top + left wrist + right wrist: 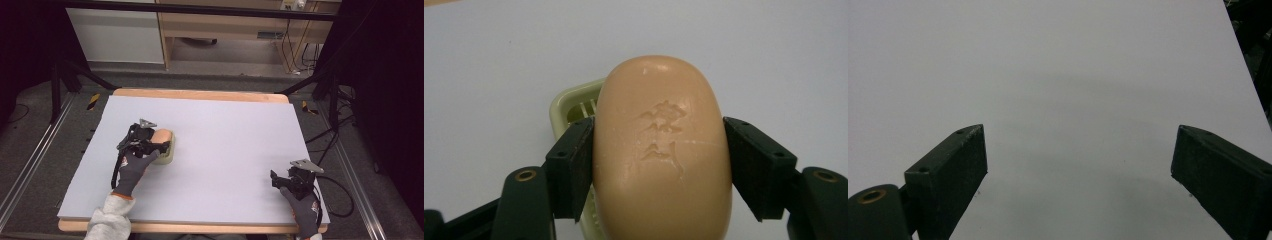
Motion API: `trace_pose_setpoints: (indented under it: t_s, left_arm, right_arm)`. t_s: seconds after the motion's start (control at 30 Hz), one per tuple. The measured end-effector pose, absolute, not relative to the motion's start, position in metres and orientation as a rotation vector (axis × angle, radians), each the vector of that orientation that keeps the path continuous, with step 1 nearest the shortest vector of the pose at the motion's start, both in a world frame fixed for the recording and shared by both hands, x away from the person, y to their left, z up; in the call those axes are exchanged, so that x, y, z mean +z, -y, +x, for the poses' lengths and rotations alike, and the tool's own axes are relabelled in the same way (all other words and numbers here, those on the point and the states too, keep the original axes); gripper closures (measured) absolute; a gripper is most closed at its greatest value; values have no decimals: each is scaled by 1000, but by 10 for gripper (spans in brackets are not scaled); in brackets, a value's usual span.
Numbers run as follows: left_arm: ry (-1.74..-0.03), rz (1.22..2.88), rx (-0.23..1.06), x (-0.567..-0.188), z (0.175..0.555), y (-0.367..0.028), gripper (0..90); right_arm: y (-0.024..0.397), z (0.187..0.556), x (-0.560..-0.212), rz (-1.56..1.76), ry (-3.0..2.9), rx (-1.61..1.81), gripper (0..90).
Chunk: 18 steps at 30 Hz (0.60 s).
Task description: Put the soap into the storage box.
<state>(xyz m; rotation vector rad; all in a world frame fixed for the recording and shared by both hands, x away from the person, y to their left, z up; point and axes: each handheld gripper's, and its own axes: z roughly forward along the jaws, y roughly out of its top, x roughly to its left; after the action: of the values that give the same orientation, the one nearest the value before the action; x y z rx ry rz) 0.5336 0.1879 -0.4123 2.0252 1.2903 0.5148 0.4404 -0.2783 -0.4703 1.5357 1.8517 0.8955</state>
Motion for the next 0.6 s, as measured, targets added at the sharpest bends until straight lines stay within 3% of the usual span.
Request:
trace_pose_setpoints:
  t_s: [0.6]
  left_arm:
    - [-1341, 2033, 514, -428, 550, -189, 320]
  right_arm:
    - [278, 441, -471, 1537, -1855, 891, 82]
